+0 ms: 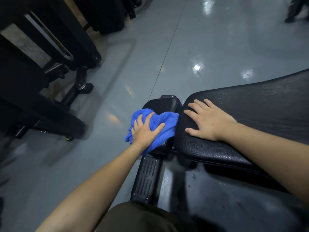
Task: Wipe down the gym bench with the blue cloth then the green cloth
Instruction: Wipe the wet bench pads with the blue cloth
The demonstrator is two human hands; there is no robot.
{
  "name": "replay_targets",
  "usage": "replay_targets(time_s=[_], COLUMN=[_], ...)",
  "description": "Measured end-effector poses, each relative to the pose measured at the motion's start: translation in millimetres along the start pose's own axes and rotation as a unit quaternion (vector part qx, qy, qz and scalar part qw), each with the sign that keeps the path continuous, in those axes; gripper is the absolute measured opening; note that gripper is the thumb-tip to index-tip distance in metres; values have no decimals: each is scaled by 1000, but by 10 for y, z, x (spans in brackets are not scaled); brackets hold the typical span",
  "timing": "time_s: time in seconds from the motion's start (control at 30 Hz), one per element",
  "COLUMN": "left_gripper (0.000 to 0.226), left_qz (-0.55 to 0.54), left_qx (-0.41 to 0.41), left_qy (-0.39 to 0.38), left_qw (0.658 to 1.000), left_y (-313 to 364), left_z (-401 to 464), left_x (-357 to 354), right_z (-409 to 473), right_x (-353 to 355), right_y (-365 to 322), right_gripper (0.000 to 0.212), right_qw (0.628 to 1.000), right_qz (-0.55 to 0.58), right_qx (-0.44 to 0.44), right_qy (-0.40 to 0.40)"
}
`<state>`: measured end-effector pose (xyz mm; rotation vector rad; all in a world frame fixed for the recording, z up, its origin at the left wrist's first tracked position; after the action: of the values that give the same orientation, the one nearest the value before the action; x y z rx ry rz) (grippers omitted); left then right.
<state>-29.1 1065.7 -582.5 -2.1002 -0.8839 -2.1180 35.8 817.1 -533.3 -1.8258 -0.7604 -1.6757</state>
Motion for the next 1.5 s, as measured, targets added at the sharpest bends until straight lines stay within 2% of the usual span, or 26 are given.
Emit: replay_targets(time_s=[0.2, 0.33, 0.47, 0.57, 0.7, 0.8, 0.87, 1.0, 1.13, 1.3, 1.5], left_gripper=[78, 92, 105, 119, 124, 120, 115, 97, 75, 53, 49], left_qz=[-16, -41, -9, 7, 40, 61, 62, 64, 64, 191, 198], left_qx=[-16, -85, -168, -199, -224, -236, -239, -239, -219, -254, -282], left_qy=[-83, -136, -175, -200, -210, -205, -192, -165, -149, -138, -130], left_qw=[996, 986, 970, 959, 951, 948, 950, 955, 962, 938, 930], left_y=[-32, -233, -424, -502, -498, -452, -433, -433, -396, -264, -270], left_z=[82, 140, 228, 333, 439, 489, 500, 461, 435, 277, -13], left_x=[161, 377, 548, 631, 657, 644, 645, 646, 661, 752, 923], right_z=[-5, 165, 407, 489, 540, 608, 659, 718, 704, 651, 522], right_x=[51, 169, 216, 81, -45, -117, -136, -60, 35, 105, 175], right_y=[-14, -302, -826, -1009, -1109, -1182, -1195, -1148, -1177, -1285, -1205], right_gripper=[98, 74, 62, 67, 89, 103, 101, 78, 54, 27, 15], right_qw=[1000, 998, 990, 983, 975, 981, 984, 986, 988, 989, 977], right_qz=[6, 43, 114, 164, 201, 166, 137, 110, 116, 123, 199], right_qx=[-4, -19, -31, -54, -72, -84, -92, -71, -41, -45, -59], right_qy=[-10, 39, 73, 63, 60, 56, 65, 106, 95, 72, 42])
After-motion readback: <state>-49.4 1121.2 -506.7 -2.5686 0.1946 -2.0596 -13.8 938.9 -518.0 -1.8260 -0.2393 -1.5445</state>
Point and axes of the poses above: each hand's wrist, its own z-axis towards the middle knuckle, its own x-axis out of the back of the hand, y = z × x, the point moved 4 cm from there along z, towards the middle knuckle, and after that the axes turned 3 degrees about y, right-handed, at the moved point
